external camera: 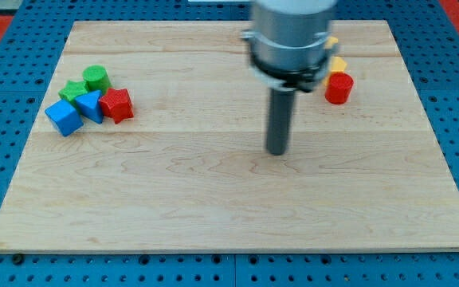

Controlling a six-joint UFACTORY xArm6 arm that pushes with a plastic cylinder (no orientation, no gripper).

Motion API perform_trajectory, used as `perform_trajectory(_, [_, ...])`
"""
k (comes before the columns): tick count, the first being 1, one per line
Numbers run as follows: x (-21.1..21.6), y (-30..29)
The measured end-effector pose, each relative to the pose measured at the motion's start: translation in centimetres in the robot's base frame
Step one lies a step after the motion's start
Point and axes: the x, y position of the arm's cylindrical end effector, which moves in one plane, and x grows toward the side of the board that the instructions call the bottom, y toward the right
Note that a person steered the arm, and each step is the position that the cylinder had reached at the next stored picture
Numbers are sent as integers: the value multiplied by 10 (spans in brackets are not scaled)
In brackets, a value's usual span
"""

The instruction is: Separate red circle from yellow hexagon

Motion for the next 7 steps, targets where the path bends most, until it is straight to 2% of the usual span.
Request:
perform_trajectory(1, [-44,64])
perform_trajectory(2, [-70,87])
perform_trajectory(3, [-74,104])
perform_trajectory(4, [-90,106])
perform_trajectory(6, [-110,58])
perform_trajectory(7, [-125,80])
